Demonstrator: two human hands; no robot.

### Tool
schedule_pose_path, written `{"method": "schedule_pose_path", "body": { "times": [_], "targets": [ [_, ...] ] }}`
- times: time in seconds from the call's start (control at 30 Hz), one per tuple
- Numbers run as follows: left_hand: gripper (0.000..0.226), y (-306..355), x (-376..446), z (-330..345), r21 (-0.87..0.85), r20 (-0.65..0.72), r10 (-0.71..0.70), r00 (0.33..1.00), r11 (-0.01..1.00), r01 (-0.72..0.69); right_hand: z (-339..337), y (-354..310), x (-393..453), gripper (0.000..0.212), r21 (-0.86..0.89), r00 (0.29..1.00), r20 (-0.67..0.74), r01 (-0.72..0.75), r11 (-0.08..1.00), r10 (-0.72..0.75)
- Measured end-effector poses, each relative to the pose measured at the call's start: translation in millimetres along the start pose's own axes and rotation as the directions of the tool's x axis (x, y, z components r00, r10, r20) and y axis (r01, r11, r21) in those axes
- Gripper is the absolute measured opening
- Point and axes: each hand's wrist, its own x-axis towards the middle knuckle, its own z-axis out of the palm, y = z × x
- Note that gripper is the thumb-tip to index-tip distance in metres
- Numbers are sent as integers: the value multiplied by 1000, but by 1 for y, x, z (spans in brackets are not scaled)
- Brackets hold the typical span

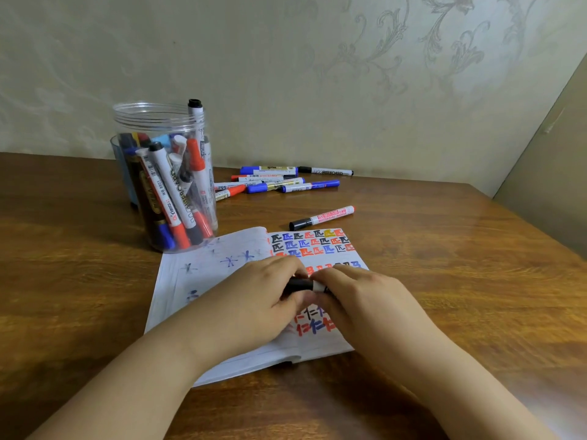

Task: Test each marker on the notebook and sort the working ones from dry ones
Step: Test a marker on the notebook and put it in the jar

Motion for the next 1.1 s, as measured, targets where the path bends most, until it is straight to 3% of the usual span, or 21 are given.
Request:
{"method": "schedule_pose_path", "body": {
  "times": [0.13,0.37,0.47,0.6,0.7,0.8,0.9,0.97,1.1],
  "targets": [
    [13,-2,1,0,10,62,-22,998,1000,22,4,-1,0,15,98,996,52,69,993,-74],
    [20,-9,4,-8,-161,113,-105,988,979,122,-11,-4,18,29,96,983,84,156,983,-164],
    [17,-16,6,-10,-279,108,-155,982,943,180,-3,-9,29,27,124,986,114,109,986,-124],
    [28,-23,4,-10,-347,181,-194,964,905,247,8,-6,29,20,311,988,117,61,948,-102],
    [40,-23,6,-8,-358,216,-181,960,900,250,13,1,27,14,396,989,105,58,917,-108],
    [39,-23,6,-7,-372,206,-165,965,899,233,16,3,26,23,446,988,95,64,893,-118],
    [37,-22,5,-6,-325,174,-169,970,920,218,15,7,26,30,466,984,127,52,883,-124],
    [35,-20,6,-5,-298,170,-181,969,928,225,10,9,28,23,474,974,197,2,880,-108],
    [32,-20,8,-2,-263,156,-205,966,934,240,2,4,30,19,344,946,317,-43,938,-73]
  ]
}}
